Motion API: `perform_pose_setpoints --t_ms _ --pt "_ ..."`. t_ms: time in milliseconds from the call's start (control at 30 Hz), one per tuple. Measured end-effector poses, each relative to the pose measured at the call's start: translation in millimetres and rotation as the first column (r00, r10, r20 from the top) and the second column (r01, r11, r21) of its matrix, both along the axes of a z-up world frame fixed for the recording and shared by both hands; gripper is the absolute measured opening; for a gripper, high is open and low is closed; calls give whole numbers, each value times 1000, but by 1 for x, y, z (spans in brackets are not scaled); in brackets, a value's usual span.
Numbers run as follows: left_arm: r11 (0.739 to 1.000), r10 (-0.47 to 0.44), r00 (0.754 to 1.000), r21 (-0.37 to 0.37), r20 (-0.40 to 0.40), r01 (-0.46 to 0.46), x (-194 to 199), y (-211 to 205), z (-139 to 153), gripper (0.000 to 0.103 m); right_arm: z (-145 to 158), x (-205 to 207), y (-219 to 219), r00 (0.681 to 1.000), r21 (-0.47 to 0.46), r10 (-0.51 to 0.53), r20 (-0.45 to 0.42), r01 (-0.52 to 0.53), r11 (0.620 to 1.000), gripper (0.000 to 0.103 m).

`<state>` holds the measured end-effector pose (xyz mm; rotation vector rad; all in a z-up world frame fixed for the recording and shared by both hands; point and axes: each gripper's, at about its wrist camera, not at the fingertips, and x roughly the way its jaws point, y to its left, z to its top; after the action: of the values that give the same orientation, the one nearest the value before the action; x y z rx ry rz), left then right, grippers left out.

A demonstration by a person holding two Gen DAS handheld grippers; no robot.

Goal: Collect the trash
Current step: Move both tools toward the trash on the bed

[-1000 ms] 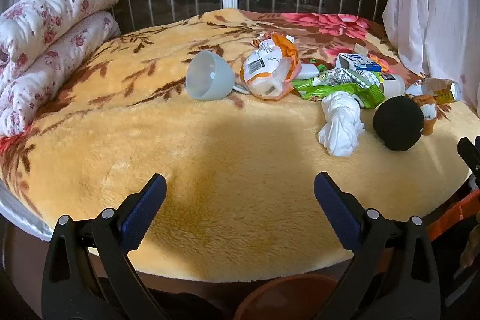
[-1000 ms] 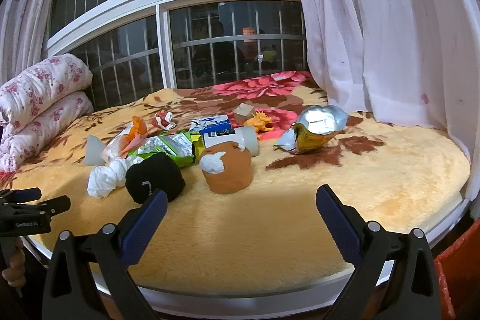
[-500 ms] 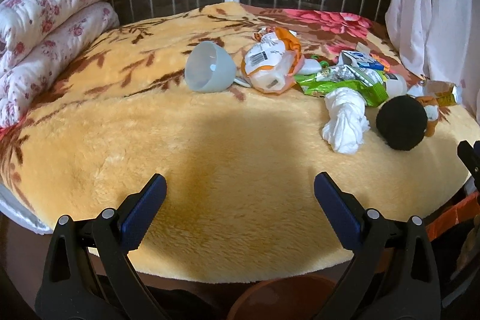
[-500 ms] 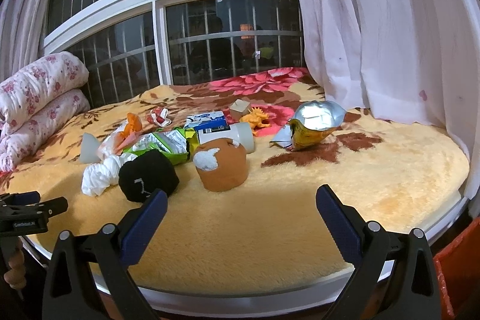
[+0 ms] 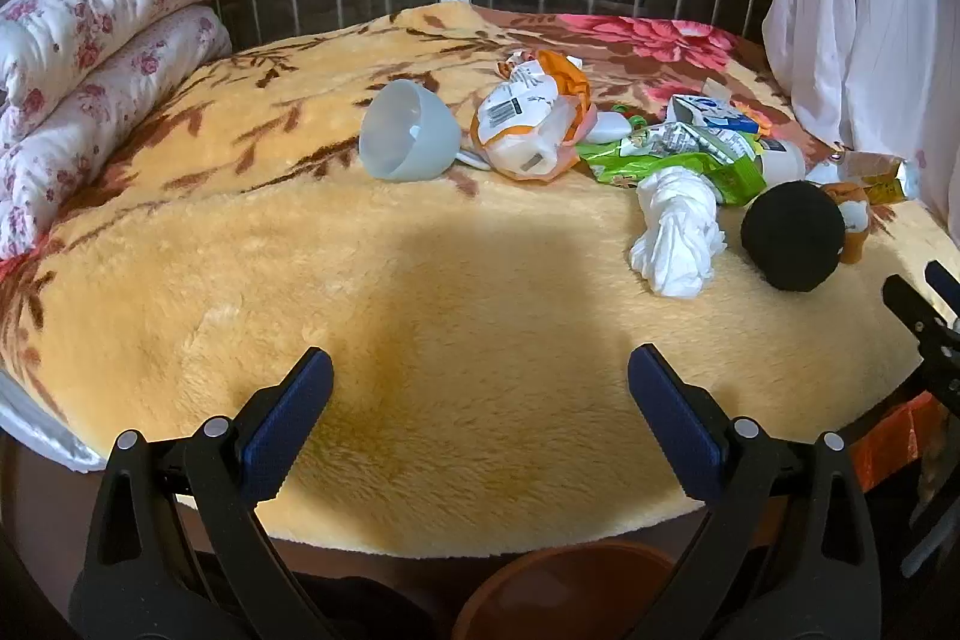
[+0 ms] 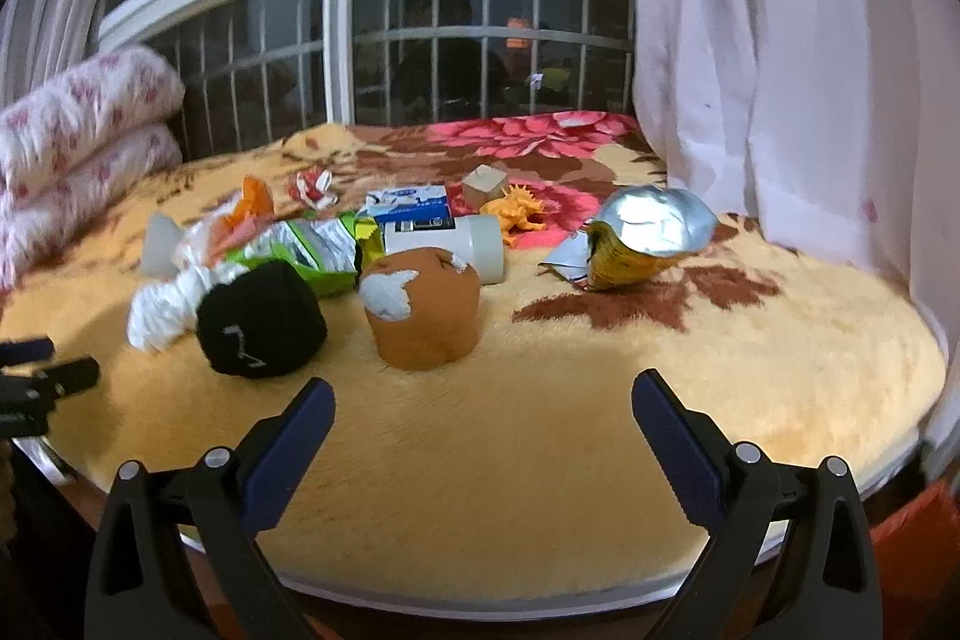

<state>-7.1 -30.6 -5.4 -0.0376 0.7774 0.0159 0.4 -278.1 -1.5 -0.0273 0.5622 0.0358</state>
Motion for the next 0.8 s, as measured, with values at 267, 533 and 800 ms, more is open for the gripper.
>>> perform_pose_setpoints --t_ms 267,533,800 --pt "1000 -17 1000 0 -7 17 3 -2 -2 96 5 18 -1 999 12 38 15 -38 999 98" --pt "999 -24 1000 31 0 24 4 -7 -3 96 4 23 0 999 36 15 45 -17 999 98" --pt "999 -25 1000 30 -1 25 4 -8 -3 96 4 26 0 999 49 13 47 -15 999 98"
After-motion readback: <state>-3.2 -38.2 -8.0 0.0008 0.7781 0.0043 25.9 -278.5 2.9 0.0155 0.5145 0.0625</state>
